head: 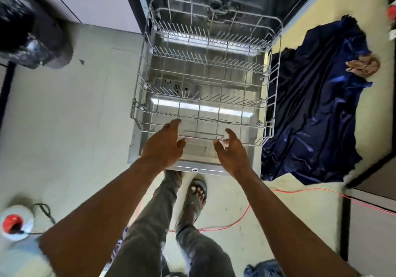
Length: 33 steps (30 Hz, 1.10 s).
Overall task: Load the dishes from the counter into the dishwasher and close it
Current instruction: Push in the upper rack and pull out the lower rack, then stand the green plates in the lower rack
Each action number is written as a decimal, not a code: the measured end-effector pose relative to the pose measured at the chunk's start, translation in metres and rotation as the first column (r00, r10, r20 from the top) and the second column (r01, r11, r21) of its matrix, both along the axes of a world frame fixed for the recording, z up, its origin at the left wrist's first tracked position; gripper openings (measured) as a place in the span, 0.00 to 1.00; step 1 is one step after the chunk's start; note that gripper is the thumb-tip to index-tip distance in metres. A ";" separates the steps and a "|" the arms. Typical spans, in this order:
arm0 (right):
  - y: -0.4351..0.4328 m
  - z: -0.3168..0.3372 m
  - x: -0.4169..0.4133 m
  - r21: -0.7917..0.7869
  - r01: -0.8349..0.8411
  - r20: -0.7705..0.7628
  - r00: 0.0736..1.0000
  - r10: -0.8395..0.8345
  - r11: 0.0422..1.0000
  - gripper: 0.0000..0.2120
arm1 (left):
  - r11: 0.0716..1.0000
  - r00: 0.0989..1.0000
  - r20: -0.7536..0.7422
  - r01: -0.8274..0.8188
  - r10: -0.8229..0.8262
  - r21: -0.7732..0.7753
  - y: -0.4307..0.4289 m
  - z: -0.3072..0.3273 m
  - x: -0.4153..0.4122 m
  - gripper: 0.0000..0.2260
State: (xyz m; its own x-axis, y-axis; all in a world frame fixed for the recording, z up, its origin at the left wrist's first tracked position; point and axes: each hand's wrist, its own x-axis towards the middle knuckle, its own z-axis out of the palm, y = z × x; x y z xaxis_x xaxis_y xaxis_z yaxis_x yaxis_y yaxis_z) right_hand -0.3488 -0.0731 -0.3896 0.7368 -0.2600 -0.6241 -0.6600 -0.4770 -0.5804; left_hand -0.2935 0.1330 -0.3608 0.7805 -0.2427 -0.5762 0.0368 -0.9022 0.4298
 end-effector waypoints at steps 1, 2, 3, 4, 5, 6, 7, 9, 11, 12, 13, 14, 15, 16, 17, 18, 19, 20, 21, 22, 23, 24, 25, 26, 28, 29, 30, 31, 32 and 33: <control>0.003 0.027 0.000 -0.006 -0.029 0.048 0.998 0.029 1.000 0.29 | 0.999 0.999 0.046 -0.007 0.009 -0.045 0.004 0.027 -0.001 0.28; 0.007 0.056 0.000 -0.014 -0.055 0.108 0.993 0.056 0.998 0.29 | 0.996 0.995 0.102 -0.011 0.020 -0.093 0.008 0.057 -0.004 0.28; 0.011 0.089 0.001 -0.024 -0.077 0.171 0.982 0.080 0.997 0.28 | 0.991 0.985 0.167 -0.011 0.034 -0.135 0.013 0.092 -0.004 0.27; 0.017 0.123 0.003 -0.033 -0.097 0.225 0.969 0.102 0.995 0.28 | 0.986 0.973 0.224 -0.014 0.053 -0.168 0.018 0.127 -0.005 0.26; 0.023 0.154 0.004 -0.046 -0.119 0.273 0.953 0.127 0.992 0.27 | 0.980 0.959 0.272 -0.028 0.082 -0.199 0.023 0.159 -0.006 0.25; 0.030 0.190 0.008 -0.055 -0.144 0.328 0.932 0.154 0.988 0.27 | 0.973 0.941 0.319 -0.043 0.116 -0.227 0.028 0.196 -0.007 0.25; 0.037 0.224 0.011 -0.056 -0.165 0.377 0.910 0.174 0.985 0.27 | 0.967 0.923 0.356 -0.055 0.144 -0.249 0.034 0.230 -0.009 0.25; 0.052 0.291 0.018 -0.073 -0.202 0.463 0.860 0.213 0.977 0.27 | 0.957 0.872 0.449 -0.069 0.195 -0.281 0.047 0.297 -0.012 0.26; 0.070 0.349 0.023 -0.084 -0.222 0.540 0.809 0.231 0.972 0.28 | 0.945 0.820 0.514 -0.097 0.253 -0.311 0.062 0.353 -0.015 0.28; 0.079 0.377 0.024 -0.073 -0.213 0.580 0.785 0.215 0.974 0.30 | 0.939 0.800 0.530 -0.118 0.282 -0.322 0.072 0.379 -0.017 0.29; 0.090 0.402 0.026 -0.056 -0.197 0.616 0.764 0.189 0.979 0.31 | 0.933 0.775 0.549 -0.144 0.313 -0.329 0.084 0.402 -0.019 0.30; 0.101 0.425 0.027 -0.037 -0.183 0.648 0.744 0.163 0.982 0.33 | 0.927 0.747 0.569 -0.169 0.343 -0.336 0.096 0.423 -0.021 0.31; 0.111 0.441 0.027 -0.011 -0.172 0.668 0.731 0.136 0.985 0.33 | 0.919 0.727 0.579 -0.190 0.369 -0.346 0.107 0.437 -0.022 0.31; 0.123 0.457 0.028 0.014 -0.182 0.688 0.715 0.122 0.983 0.33 | 0.904 0.703 0.584 -0.215 0.405 -0.369 0.121 0.452 -0.022 0.31; 0.135 0.470 0.029 0.032 -0.207 0.703 0.700 0.125 0.978 0.33 | 0.889 0.679 0.589 -0.236 0.439 -0.392 0.135 0.464 -0.023 0.31; 0.149 0.479 0.033 0.036 -0.237 0.706 0.694 0.143 0.971 0.33 | 0.875 0.651 0.595 -0.259 0.470 -0.408 0.151 0.473 -0.022 0.30; 0.163 0.487 0.039 0.035 -0.268 0.701 0.694 0.167 0.963 0.33 | 0.863 0.627 0.600 -0.284 0.497 -0.418 0.167 0.480 -0.019 0.30; 0.176 0.491 0.045 0.027 -0.295 0.691 0.696 0.196 0.955 0.32 | 0.853 0.609 0.601 -0.306 0.517 -0.424 0.181 0.484 -0.015 0.30; 0.193 0.495 0.054 0.019 -0.327 0.685 0.693 0.226 0.945 0.31 | 0.838 0.590 0.597 -0.330 0.543 -0.435 0.198 0.487 -0.011 0.30; 0.209 0.497 0.062 0.008 -0.359 0.682 0.685 0.258 0.933 0.31 | 0.822 0.577 0.589 -0.351 0.567 -0.448 0.215 0.489 -0.008 0.30; 0.226 0.497 0.073 -0.006 -0.390 0.682 0.672 0.289 0.921 0.30 | 0.807 0.560 0.582 -0.371 0.589 -0.460 0.234 0.488 -0.002 0.30; 0.244 0.496 0.085 -0.017 -0.415 0.680 0.662 0.315 0.910 0.29 | 0.793 0.545 0.576 -0.391 0.609 -0.467 0.252 0.487 0.004 0.29; 0.258 0.494 0.097 -0.022 -0.434 0.674 0.659 0.334 0.901 0.27 | 0.786 0.535 0.576 -0.403 0.618 -0.469 0.267 0.484 0.009 0.28; 0.278 0.492 0.111 -0.021 -0.449 0.668 0.659 0.347 0.893 0.27 | 0.781 0.529 0.574 -0.412 0.625 -0.470 0.287 0.481 0.017 0.27; 0.318 0.485 0.139 -0.030 -0.464 0.652 0.662 0.370 0.885 0.26 | 0.779 0.539 0.562 -0.424 0.627 -0.462 0.328 0.472 0.034 0.26; 0.339 0.481 0.154 -0.027 -0.468 0.645 0.667 0.373 0.883 0.26 | 0.773 0.543 0.550 -0.436 0.635 -0.461 0.349 0.468 0.044 0.26; 0.356 0.479 0.165 -0.021 -0.473 0.632 0.676 0.378 0.881 0.25 | 0.769 0.546 0.542 -0.442 0.639 -0.462 0.367 0.465 0.052 0.26; 0.377 0.475 0.178 -0.018 -0.477 0.620 0.684 0.384 0.879 0.24 | 0.768 0.554 0.532 -0.442 0.640 -0.464 0.389 0.461 0.062 0.27; 0.395 0.473 0.188 -0.019 -0.481 0.607 0.691 0.392 0.877 0.24 | 0.773 0.566 0.527 -0.439 0.634 -0.458 0.409 0.457 0.070 0.28; 0.413 0.470 0.200 -0.021 -0.488 0.597 0.694 0.403 0.872 0.23 | 0.780 0.577 0.526 -0.438 0.625 -0.447 0.430 0.453 0.080 0.29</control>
